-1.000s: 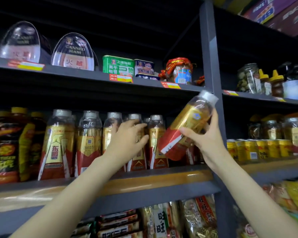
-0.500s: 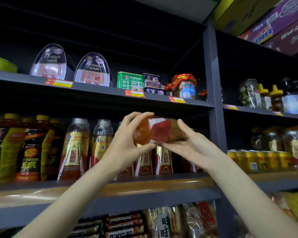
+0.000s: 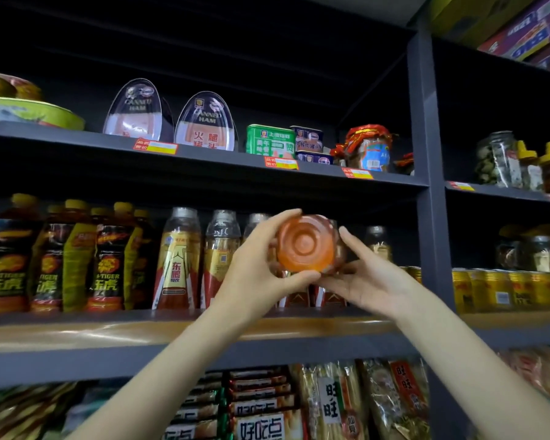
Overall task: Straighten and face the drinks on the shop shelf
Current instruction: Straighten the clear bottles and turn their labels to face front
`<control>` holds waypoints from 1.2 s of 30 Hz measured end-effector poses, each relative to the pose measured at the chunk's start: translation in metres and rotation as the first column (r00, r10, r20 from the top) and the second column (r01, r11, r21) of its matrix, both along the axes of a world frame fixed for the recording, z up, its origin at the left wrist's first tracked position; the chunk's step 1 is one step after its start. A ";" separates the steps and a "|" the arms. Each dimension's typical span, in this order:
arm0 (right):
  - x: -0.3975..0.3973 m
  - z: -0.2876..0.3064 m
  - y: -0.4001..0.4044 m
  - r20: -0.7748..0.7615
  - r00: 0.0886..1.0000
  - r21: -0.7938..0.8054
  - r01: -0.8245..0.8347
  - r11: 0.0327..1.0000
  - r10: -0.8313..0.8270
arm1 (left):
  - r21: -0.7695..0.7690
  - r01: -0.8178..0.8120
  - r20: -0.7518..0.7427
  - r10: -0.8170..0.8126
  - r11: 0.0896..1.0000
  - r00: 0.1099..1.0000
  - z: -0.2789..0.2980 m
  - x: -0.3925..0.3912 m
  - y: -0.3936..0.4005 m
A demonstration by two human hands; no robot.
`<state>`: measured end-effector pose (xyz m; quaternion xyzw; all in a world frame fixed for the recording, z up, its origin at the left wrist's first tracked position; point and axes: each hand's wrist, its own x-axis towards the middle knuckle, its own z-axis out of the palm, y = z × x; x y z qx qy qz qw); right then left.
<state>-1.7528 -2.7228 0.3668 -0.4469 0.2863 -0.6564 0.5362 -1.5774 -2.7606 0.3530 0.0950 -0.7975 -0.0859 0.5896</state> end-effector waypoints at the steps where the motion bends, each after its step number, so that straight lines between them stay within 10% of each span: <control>1: 0.000 -0.002 0.000 0.017 1.000 0.022 -0.026 0.999 0.025 | -0.064 -0.020 0.064 0.024 0.998 0.998 0.001 0.000 0.004; 5: 0.001 -0.008 -0.001 0.084 0.996 -0.031 0.000 1.000 0.002 | -0.171 -0.034 0.161 0.062 0.985 0.985 0.000 0.004 0.004; 12: -0.002 -0.016 -0.006 -0.068 0.942 -0.490 0.255 0.833 -0.328 | 0.303 0.131 0.072 -0.160 0.944 0.985 -0.009 0.000 -0.001; 20: -0.002 -0.011 -0.003 -0.190 0.875 -0.478 0.314 0.820 -0.446 | -0.058 -0.169 0.080 0.174 0.984 0.982 -0.019 -0.014 -0.011; 27: -0.012 -0.028 0.001 -0.327 0.353 -0.823 0.350 0.448 -0.876 | -0.104 -0.285 0.236 0.302 0.953 0.924 -0.004 0.004 -0.032; 36: -0.028 -0.018 -0.009 -0.387 0.061 -0.844 0.379 0.380 -0.920 | -0.163 -0.396 0.267 0.427 0.903 0.864 0.001 -0.007 -0.053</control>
